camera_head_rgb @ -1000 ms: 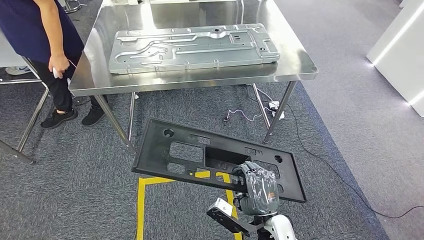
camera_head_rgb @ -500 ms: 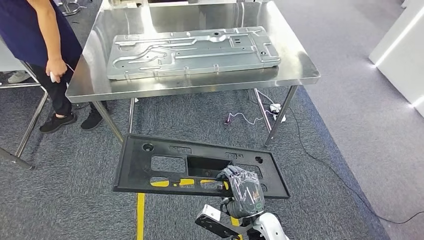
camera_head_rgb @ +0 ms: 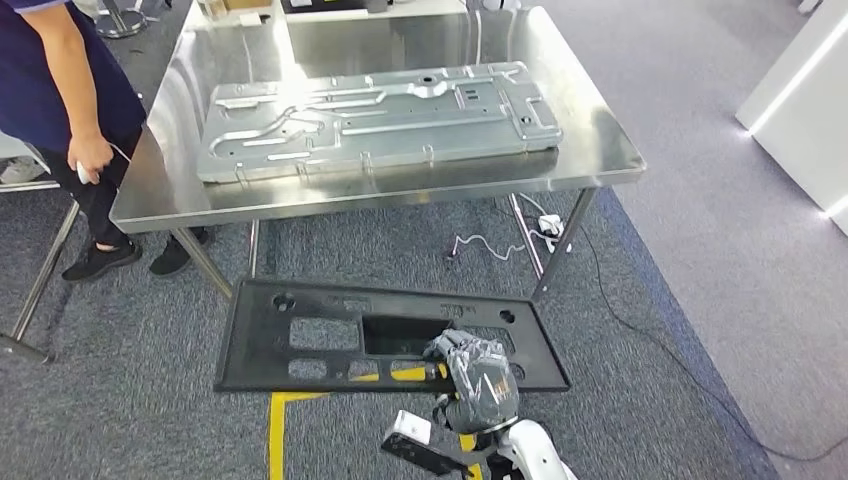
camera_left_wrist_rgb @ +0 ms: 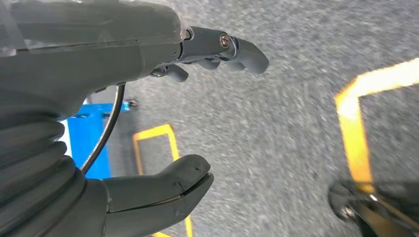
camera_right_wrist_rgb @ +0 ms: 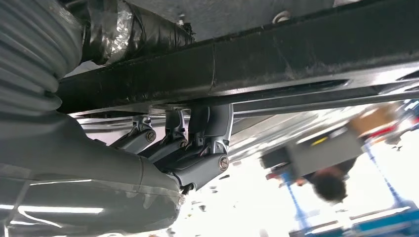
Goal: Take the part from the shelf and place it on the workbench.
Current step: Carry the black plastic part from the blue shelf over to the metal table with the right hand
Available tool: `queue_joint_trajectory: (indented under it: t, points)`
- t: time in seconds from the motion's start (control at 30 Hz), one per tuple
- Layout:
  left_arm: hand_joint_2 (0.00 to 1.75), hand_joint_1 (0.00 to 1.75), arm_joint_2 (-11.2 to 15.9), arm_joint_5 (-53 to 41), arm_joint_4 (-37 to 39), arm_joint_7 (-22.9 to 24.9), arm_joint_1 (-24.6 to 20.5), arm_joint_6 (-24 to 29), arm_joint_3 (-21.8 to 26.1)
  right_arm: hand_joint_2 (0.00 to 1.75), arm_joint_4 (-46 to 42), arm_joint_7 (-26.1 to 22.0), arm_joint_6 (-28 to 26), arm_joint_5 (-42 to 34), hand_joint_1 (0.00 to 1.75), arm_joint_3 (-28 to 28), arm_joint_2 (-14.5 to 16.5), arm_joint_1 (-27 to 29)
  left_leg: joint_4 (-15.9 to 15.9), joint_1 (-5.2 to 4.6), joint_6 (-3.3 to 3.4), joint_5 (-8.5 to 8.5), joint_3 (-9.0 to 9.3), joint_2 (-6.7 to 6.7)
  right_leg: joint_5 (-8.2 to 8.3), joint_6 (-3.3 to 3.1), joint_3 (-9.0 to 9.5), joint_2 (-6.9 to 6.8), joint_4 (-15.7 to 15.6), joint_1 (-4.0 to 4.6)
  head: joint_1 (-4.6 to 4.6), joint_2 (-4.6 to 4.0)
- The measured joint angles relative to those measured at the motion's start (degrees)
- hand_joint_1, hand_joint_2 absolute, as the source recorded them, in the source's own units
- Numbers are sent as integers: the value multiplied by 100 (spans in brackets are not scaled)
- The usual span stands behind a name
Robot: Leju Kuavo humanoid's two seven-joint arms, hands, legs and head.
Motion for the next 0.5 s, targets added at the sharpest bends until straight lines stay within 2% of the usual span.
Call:
queue_joint_trajectory:
  t: [0.07,0.1,0.13,0.2,0.23,0.27,0.3,0.37,0.4,0.43,0.47,0.5]
  points:
    - [175,0,2,-39,-1,-2,-6,-9,-17,175,82,-62,139,62,175,123,2,-181,-93,33,63,-33,124,-1,43,57,-59,-16,208,-7,2,0]
    - [175,0,2,-59,-1,-4,-11,-14,-24,175,138,-79,196,81,175,200,5,-299,-146,49,94,-53,209,-2,23,86,-194,-27,450,-14,2,0]
    - [175,0,2,-74,-1,-7,-19,-19,-29,175,205,-85,245,85,175,280,10,-427,-192,59,119,-75,287,0,-40,116,-406,-38,774,-28,4,0]
    - [175,0,2,-103,-1,-9,-42,-31,-37,175,359,-79,337,62,175,454,32,-691,-234,64,134,-142,398,-7,-281,168,-927,-46,1410,-60,4,0]
    - [175,0,2,-114,-1,-9,-48,-39,-42,175,438,-75,392,44,175,549,47,-815,-241,68,125,-186,455,-13,-358,184,-1141,-48,1581,-76,5,0]
    - [175,0,2,-127,-1,-5,-48,-46,-48,175,515,-74,451,29,175,653,66,-935,-243,75,110,-240,523,-19,-337,192,-1270,-51,1584,-88,4,0]
    - [175,0,1,-139,0,1,-48,-52,-56,175,588,-74,514,19,175,764,86,-1057,-243,85,91,-299,603,-24,-184,195,-1308,-54,1410,-98,5,0]
    - [175,0,-1,-155,1,17,-53,-60,-77,175,717,-66,631,1,175,979,124,-1294,-243,103,40,-424,766,-30,421,182,-1201,-76,729,-108,5,0]
    - [175,0,-1,-154,1,25,-61,-61,-86,175,774,-59,678,-6,175,1063,135,-1408,-243,107,6,-478,826,-37,614,163,-1148,-96,449,-95,5,0]
    - [175,0,-1,-151,1,31,-73,-62,-94,175,820,-44,718,-16,175,1134,143,-1504,-255,107,-35,-526,856,-43,731,127,-1110,-114,283,-77,9,0]
    - [175,0,-1,-145,1,34,-82,-63,-99,175,849,-21,742,-25,175,1181,145,-1573,-254,102,-81,-551,894,-47,748,79,-1098,-122,227,-56,15,0]
    - [175,0,1,-134,1,37,-88,-64,-103,175,867,5,757,-35,175,1211,147,-1632,-259,98,-127,-558,933,-51,698,25,-1074,-122,216,-41,19,0]
